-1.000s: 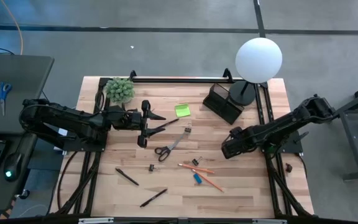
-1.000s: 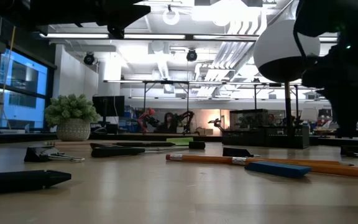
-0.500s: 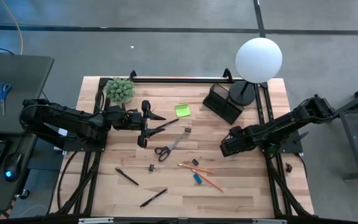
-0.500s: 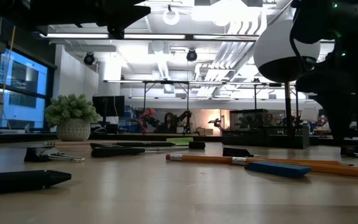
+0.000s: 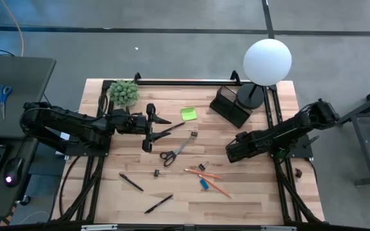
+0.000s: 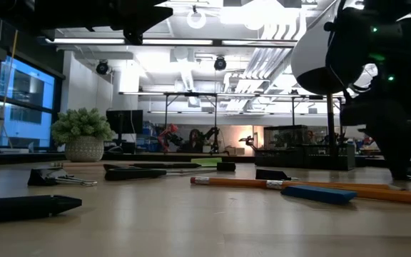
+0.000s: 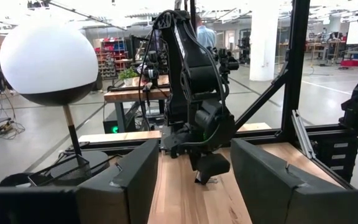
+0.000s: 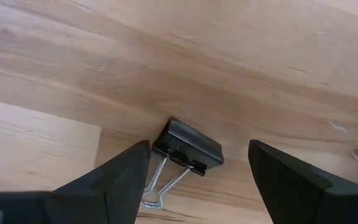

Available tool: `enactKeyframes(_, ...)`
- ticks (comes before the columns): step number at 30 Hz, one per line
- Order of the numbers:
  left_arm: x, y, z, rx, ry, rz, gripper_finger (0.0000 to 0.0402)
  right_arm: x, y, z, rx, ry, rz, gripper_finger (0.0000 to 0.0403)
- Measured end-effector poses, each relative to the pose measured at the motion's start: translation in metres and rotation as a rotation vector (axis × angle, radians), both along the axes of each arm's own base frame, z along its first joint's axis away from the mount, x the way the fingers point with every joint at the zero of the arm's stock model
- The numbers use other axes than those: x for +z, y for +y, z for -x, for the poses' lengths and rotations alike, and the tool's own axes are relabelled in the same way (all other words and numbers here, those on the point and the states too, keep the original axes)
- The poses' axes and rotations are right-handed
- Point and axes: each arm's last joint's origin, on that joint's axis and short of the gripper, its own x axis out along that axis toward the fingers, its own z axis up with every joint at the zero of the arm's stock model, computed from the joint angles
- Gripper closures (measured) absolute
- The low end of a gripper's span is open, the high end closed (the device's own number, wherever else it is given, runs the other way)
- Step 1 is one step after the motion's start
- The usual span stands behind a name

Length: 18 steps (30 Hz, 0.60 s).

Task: Pick and place office supplies into organizer
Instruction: Put the black binder clip into the black desk organizer

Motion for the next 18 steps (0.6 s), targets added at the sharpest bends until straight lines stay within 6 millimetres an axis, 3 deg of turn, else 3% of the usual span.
enactKeyframes(18,-0.0008,0.0,0.0,0.0,0.008,-0.005,0.0213,0.0,-0.0021,-0.0047,-0.047,-0.025,-0.067,0.014)
